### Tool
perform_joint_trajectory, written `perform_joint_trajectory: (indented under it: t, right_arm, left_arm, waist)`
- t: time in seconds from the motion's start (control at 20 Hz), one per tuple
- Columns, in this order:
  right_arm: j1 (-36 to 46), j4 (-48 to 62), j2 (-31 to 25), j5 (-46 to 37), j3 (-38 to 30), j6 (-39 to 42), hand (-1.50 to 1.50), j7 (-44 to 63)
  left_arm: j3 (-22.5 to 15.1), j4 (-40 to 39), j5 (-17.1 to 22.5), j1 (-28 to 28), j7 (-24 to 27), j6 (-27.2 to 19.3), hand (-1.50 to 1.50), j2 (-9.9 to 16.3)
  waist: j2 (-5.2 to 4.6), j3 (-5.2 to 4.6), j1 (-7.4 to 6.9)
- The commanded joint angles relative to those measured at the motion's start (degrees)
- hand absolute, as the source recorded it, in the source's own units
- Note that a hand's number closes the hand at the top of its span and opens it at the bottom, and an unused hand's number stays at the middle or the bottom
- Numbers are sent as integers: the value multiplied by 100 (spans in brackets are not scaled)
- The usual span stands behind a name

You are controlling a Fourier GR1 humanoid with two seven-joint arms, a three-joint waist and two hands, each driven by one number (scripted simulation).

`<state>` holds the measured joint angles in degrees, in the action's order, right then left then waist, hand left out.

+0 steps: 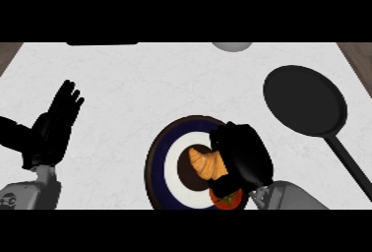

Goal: Pick the croissant from the plate and place it in the pan

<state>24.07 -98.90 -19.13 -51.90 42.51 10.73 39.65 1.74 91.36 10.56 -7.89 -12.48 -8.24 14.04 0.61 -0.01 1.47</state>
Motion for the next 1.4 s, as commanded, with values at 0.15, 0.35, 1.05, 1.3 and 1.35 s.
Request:
perform_joint_trajectory:
  t: [0.15, 0.35, 1.05, 1.3, 1.35]
  right_arm:
    - [245, -2230, -432, -761, -277, 555, 150, 804]
    - [233, -2787, -486, -232, -1156, 1372, 150, 752]
    - [-61, -977, -1028, 590, -4210, 195, 150, -1538]
    - [182, 898, -1043, 652, -4809, -770, 150, -2716]
    - [22, 866, -1319, 970, -5158, -615, 150, -3039]
  left_arm:
    - [126, -27, 82, 130, 148, 168, 0, 59]
    - [-6, -407, -141, -65, 384, 130, 0, -166]
    - [8, 92, -300, 89, 23, 134, 0, -167]
    - [4, -93, -173, -7, 72, 289, 0, -256]
    - [34, 369, -141, 166, -212, 228, 0, -188]
  waist:
    - [-7, -5, -37]
    - [-52, -2, -103]
    - [-69, 5, -160]
    - [-92, 6, -219]
    - [-70, 8, -204]
